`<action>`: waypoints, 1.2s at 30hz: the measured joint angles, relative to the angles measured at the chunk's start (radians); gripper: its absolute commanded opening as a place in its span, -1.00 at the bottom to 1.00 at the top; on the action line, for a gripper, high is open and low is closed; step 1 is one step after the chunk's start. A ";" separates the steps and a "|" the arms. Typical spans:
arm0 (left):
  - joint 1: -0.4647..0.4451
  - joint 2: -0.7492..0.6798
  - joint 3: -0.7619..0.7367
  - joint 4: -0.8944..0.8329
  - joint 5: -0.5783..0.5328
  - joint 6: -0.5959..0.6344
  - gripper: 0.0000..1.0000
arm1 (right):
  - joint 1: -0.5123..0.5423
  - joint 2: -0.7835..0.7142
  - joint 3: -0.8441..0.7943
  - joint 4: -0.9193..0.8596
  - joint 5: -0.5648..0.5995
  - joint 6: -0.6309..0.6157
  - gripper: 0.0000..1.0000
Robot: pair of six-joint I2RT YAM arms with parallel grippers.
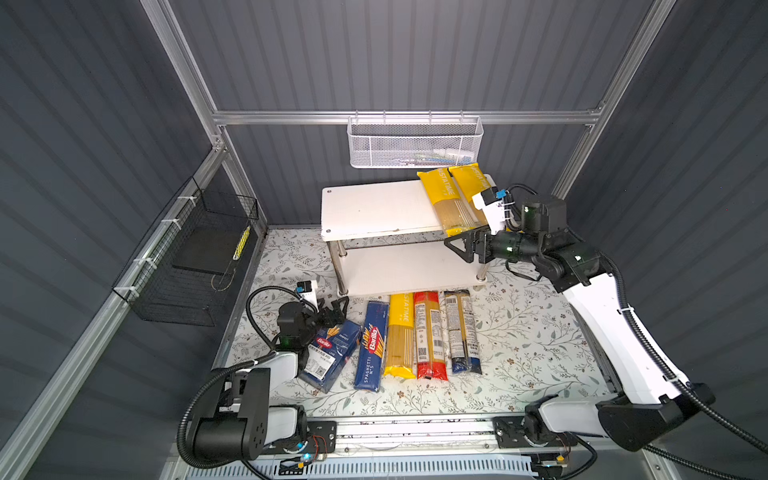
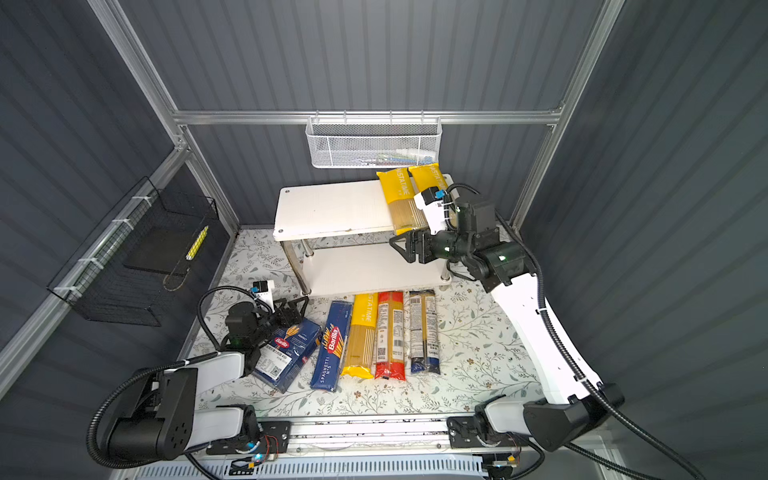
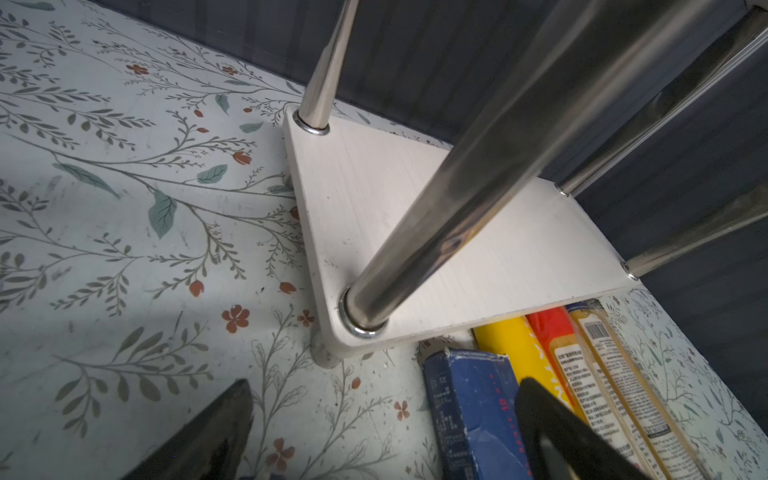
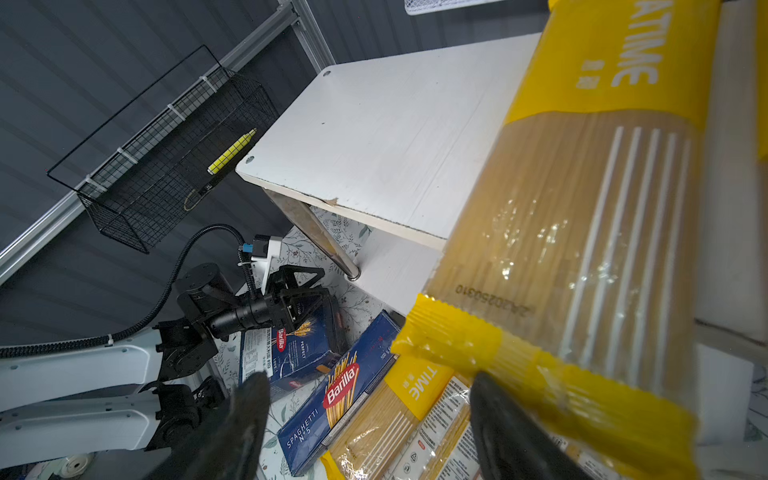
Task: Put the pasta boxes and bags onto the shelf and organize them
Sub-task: 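Lower the yellow bag onto the top shelf and open the right gripper, then withdraw the right gripper from the shelf down toward the pasta row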
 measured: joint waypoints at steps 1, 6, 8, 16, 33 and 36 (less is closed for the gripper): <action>0.000 0.000 0.000 0.000 0.000 0.000 0.99 | 0.003 0.001 0.000 0.002 0.000 0.000 0.55; 0.000 0.000 0.000 0.000 0.000 0.003 0.99 | 0.026 0.013 0.002 0.004 0.003 -0.003 0.59; 0.000 0.000 0.000 0.000 0.000 0.003 0.99 | 0.032 0.015 0.006 -0.001 0.011 -0.010 0.60; 0.000 0.000 0.000 0.000 0.000 0.003 0.98 | 0.040 0.016 0.027 -0.027 0.055 -0.021 0.64; -0.002 0.000 0.000 0.001 0.000 0.003 0.99 | 0.043 -0.082 -0.020 -0.037 0.089 -0.023 0.68; -0.002 0.000 0.000 0.001 0.000 0.003 0.99 | 0.043 -0.105 -0.053 -0.040 0.092 -0.016 0.69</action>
